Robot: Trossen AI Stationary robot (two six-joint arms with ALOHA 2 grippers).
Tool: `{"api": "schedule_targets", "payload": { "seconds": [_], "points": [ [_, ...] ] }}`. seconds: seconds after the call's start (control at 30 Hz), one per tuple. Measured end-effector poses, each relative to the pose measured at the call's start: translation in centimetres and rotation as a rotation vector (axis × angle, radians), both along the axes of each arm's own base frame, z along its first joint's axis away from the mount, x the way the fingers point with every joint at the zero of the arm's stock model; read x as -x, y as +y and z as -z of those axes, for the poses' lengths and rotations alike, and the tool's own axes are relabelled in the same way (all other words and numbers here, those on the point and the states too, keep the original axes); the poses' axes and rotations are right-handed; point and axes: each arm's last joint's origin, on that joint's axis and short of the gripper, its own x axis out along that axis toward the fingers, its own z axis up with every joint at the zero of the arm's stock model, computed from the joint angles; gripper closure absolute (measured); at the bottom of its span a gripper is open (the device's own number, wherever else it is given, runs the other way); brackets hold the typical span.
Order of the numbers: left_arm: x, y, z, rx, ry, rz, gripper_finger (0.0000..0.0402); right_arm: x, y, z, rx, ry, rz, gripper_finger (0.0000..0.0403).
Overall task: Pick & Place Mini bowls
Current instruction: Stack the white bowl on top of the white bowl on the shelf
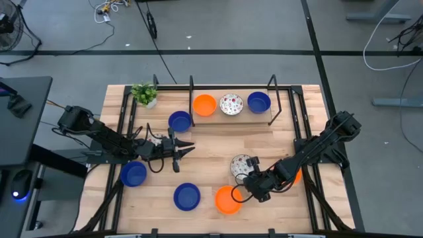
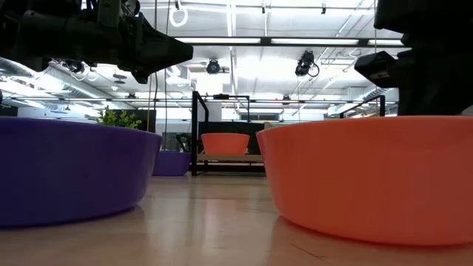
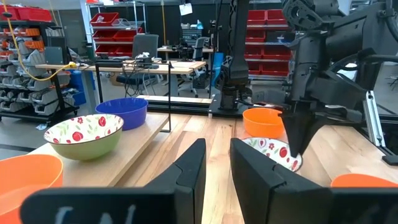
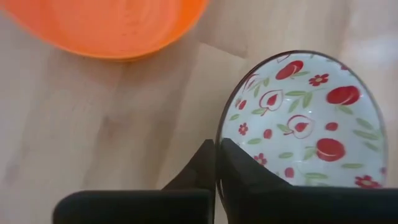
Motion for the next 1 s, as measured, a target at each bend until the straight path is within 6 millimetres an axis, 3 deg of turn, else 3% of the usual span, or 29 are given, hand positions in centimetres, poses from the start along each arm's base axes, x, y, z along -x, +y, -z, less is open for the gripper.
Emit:
{"api": "schedule_targets", "payload": {
  "seconds": [0.33, 0.57, 0.77, 1.0],
  "points": [
    [0.0, 0.0, 0.0, 0.0, 0.0, 0.0, 0.0324, 0.8, 1.2, -0.7, 0.125, -0.125, 0.01, 0.0401],
    [0.0, 0.0, 0.0, 0.0, 0.0, 0.0, 0.0324, 0.0, 0.3, -1.3, 0.293, -0.229, 0.053, 0.0402],
    [0.0, 0.0, 0.0, 0.0, 0.0, 0.0, 0.0324, -1.7, -2.6, -1.8, 0.519, -0.249, 0.091, 0.0402],
    [0.0, 0.0, 0.0, 0.0, -0.001, 0.0, 0.0324, -5.7, -7.9, -5.1, 0.673, -0.191, 0.117, 0.0403]
  ]
}}
